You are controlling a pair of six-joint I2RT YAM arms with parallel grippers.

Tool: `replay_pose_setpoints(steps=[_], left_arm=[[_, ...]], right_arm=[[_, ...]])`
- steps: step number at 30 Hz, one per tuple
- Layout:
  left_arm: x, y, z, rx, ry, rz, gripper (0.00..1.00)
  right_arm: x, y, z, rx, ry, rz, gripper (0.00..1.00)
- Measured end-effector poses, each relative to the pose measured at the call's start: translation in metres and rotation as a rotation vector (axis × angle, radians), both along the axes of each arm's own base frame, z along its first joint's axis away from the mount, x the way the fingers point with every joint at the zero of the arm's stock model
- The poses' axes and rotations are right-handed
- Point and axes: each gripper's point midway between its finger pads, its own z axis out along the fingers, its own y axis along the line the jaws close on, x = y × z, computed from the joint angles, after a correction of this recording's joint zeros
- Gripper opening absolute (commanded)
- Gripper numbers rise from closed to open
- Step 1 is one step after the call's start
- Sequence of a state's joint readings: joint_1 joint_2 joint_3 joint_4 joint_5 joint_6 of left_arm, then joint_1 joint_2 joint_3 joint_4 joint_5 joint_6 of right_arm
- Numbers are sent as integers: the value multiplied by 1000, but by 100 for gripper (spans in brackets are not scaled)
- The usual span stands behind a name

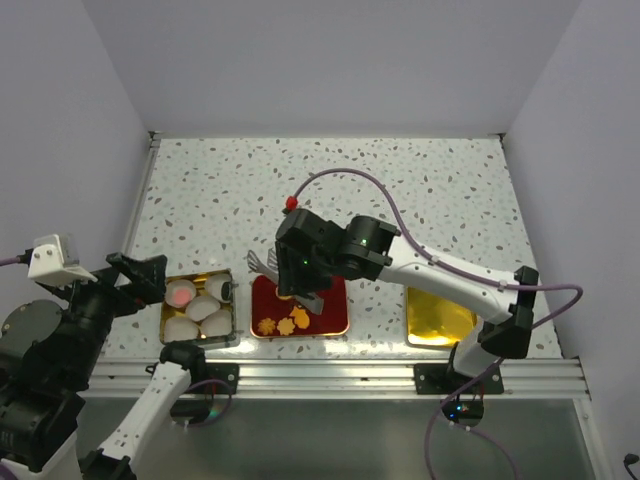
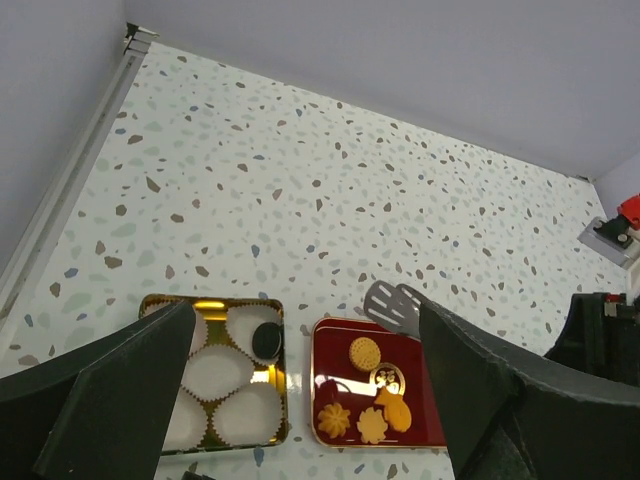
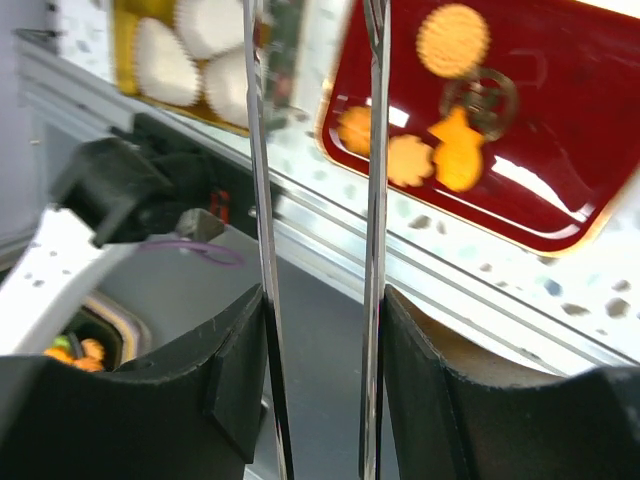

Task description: Pack the cookies

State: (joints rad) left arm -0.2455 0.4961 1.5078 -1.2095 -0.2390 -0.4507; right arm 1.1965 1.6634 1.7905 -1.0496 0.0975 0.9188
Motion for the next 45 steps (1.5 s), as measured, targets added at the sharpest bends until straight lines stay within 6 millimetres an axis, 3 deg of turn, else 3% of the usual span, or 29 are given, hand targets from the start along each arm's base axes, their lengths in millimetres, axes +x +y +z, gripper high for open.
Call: replay_pose_setpoints(steps=[4, 8, 18, 25, 45], left_arm=[[-1, 0, 1, -2, -5, -4, 100], [-1, -3, 2, -6, -11, -16, 100], [-8, -3, 3, -14, -28, -28, 100], [-15, -1, -1, -14, -26, -27, 100], [-26, 7, -7, -8, -29, 6, 100]], right_arm=[[-7, -29, -25, -82, 19, -27, 48], [-11, -40, -51, -184, 49, -42, 48], [-14, -46, -80, -302, 74, -55, 49], [-19, -35, -107, -383, 96, -31, 50], [-15, -15, -120, -442, 105, 6, 51]])
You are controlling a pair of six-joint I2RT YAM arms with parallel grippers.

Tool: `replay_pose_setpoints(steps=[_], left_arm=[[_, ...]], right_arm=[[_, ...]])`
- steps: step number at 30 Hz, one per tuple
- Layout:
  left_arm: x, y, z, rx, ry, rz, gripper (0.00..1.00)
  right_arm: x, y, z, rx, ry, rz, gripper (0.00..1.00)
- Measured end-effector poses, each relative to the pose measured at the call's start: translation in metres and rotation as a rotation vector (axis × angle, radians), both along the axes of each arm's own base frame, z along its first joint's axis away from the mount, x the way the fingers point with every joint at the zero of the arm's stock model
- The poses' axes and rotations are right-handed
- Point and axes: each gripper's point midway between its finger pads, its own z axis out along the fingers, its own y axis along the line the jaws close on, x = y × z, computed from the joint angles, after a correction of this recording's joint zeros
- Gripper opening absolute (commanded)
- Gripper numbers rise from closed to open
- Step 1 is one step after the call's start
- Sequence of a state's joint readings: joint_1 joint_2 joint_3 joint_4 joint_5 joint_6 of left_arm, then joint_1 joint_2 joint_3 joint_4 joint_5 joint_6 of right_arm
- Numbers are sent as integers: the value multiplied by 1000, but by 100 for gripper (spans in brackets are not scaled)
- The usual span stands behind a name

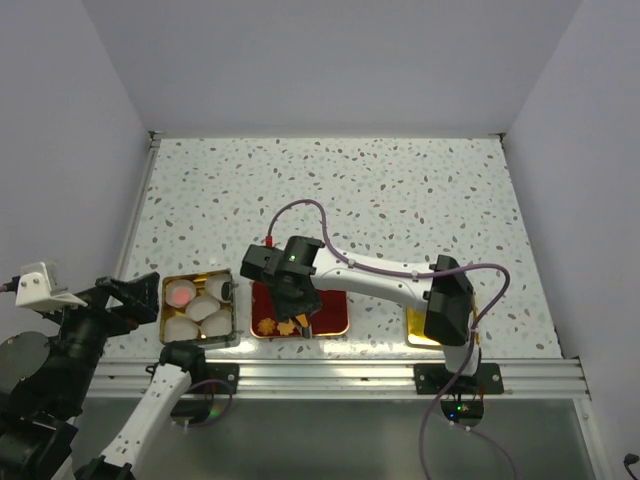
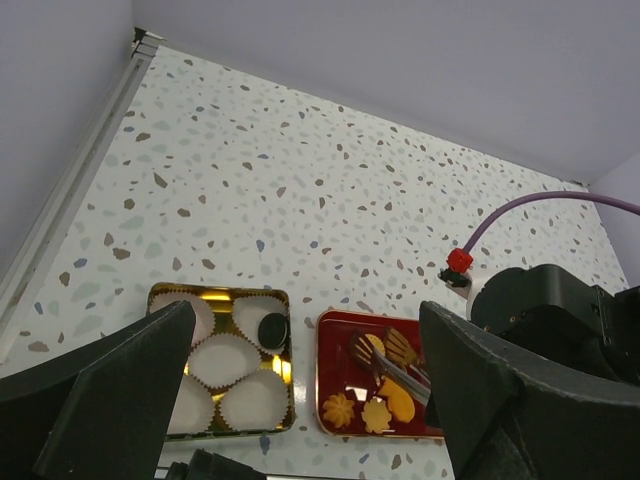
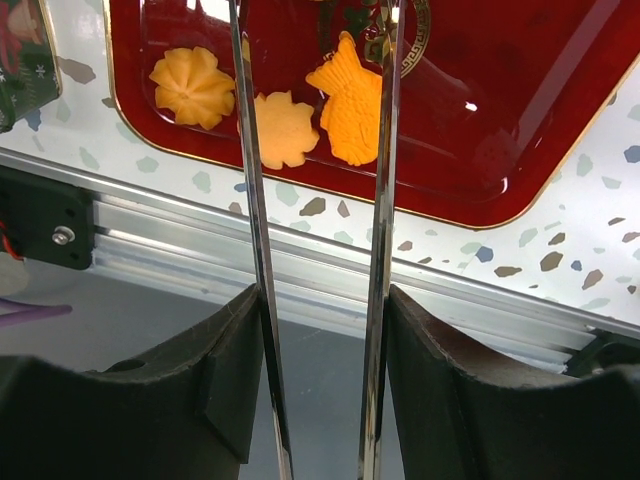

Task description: Pack the cookies

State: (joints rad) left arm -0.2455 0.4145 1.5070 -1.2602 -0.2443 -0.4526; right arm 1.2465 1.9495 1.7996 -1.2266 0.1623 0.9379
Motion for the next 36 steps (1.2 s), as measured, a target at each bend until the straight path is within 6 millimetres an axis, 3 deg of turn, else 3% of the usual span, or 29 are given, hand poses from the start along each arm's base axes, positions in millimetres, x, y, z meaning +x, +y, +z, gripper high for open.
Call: replay_pose_setpoints(steps=[13, 23, 29, 36], left_arm=[[0, 6, -10, 9, 12, 31, 100], [-8, 20, -8, 3, -23, 94, 100], [-33, 38, 17, -40, -105, 155, 100], [-54, 50, 51, -98, -213, 190, 100]], right_arm=[[-2, -7, 3, -52, 13, 14, 45], [11, 26, 63, 122, -60, 21, 44], [13, 41, 96, 225, -85, 58, 44], [-3, 64, 109, 337, -1, 132, 44]])
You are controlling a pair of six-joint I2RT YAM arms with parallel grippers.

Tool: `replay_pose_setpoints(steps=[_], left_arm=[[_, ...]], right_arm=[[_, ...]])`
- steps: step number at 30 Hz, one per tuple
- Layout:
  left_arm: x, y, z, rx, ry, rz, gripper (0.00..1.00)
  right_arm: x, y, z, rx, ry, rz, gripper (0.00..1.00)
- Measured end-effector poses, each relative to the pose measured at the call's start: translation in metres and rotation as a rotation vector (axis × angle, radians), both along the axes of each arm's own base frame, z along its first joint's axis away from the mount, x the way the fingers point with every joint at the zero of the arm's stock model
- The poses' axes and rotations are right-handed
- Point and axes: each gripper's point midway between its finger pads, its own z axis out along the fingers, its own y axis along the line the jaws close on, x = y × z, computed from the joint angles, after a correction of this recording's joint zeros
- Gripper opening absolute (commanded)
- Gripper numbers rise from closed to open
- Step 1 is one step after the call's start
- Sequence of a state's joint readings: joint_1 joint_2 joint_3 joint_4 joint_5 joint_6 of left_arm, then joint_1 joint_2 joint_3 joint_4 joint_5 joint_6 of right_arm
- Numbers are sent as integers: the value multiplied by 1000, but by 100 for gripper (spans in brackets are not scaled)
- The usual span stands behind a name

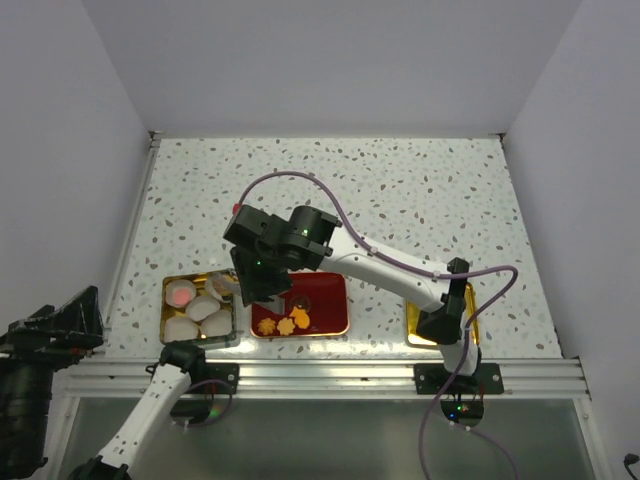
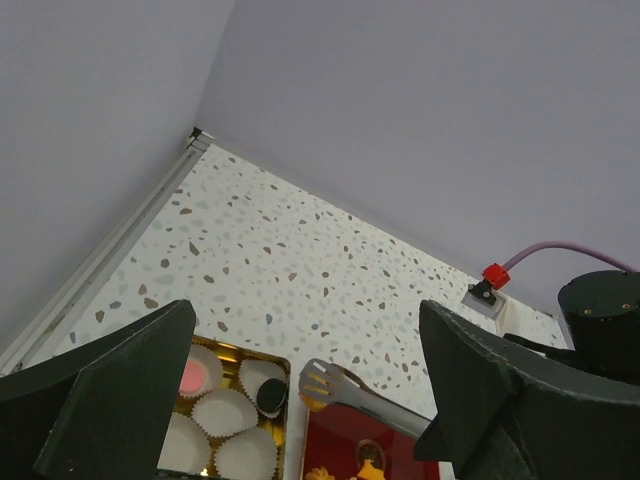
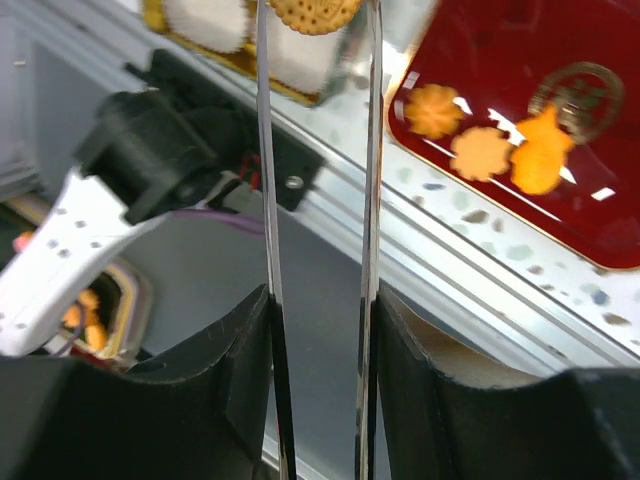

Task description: Pack the cookies

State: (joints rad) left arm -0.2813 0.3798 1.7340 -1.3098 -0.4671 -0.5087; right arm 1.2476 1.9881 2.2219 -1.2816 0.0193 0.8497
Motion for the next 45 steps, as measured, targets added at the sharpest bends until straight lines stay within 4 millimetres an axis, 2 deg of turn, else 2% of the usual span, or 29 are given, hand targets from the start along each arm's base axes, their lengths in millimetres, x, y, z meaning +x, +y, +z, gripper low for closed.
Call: replay_pose_setpoints(steps=[5, 10, 15, 24, 32, 38, 45], left_arm=[[5, 0, 6, -28, 3, 12, 100], [7, -1, 6, -37, 8, 13, 100], [4, -1, 10, -49, -8, 8, 100], [-10, -9, 15, -59, -57, -78, 100], [-26, -21, 17, -82, -105, -170, 100], [-32, -28, 20, -94, -124, -239, 100], [-45, -29, 31, -103, -173, -316, 100]], right_arm=[[-8, 32, 12, 120, 47, 60, 44], [-13, 49, 9, 169, 77, 91, 44], [-15, 59, -7, 164, 95, 103, 44], [-15, 71, -57, 71, 115, 62, 45], [-16, 84, -68, 67, 105, -8, 47], [-25, 97, -89, 47, 108, -42, 55], [-21, 102, -89, 56, 86, -97, 55]])
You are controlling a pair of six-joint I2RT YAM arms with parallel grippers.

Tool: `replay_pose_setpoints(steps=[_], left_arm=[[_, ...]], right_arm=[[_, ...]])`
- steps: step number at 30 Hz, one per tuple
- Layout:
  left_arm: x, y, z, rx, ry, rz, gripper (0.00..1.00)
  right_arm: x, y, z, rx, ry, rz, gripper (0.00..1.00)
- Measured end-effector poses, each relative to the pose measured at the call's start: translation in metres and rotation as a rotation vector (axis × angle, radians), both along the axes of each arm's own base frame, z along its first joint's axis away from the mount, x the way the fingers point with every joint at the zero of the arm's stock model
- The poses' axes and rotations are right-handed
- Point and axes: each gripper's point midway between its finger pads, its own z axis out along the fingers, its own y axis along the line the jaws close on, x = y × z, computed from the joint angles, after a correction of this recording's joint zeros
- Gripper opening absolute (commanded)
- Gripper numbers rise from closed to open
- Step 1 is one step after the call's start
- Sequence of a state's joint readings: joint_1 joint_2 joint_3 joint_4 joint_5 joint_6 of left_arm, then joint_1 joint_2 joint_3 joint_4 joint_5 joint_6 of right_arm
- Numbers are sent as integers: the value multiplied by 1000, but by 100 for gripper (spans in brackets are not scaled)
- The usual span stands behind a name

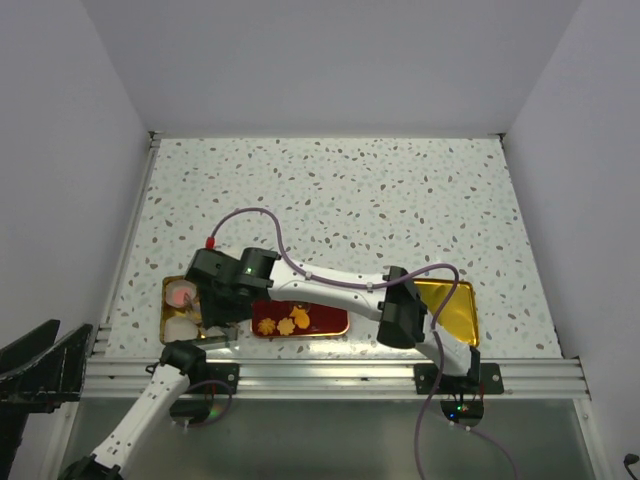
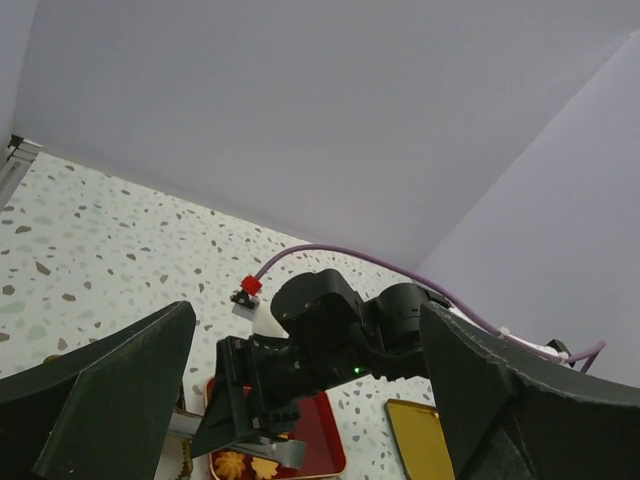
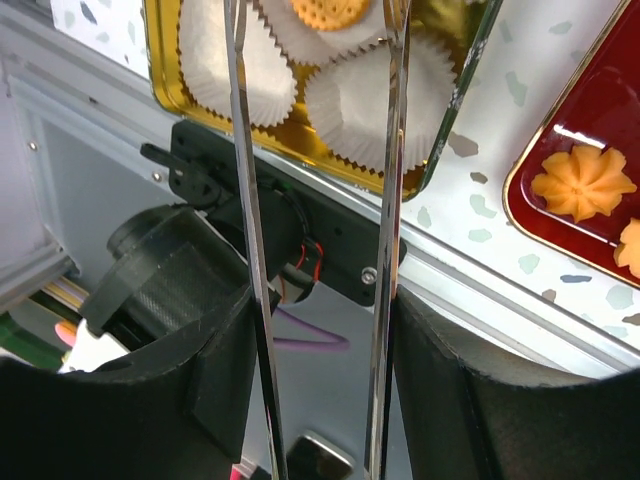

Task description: Pack the cookies

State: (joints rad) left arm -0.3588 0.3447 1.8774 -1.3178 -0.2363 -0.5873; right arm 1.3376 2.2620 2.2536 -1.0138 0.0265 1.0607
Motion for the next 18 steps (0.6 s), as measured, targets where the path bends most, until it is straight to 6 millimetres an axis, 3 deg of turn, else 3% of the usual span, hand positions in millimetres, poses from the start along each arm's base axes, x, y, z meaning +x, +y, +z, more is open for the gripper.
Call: replay_pose_setpoints(steps=[9, 14, 18], left_arm=[[4, 2, -3, 9, 11, -10, 100], [10, 12, -3, 26, 23, 52, 100], [20, 20, -5, 49, 50, 98, 100]], right_arm=[[6, 0, 17, 32, -38, -36, 55], [7, -14, 59, 84, -84, -27, 55], [4, -47, 103, 136, -130, -15, 55]])
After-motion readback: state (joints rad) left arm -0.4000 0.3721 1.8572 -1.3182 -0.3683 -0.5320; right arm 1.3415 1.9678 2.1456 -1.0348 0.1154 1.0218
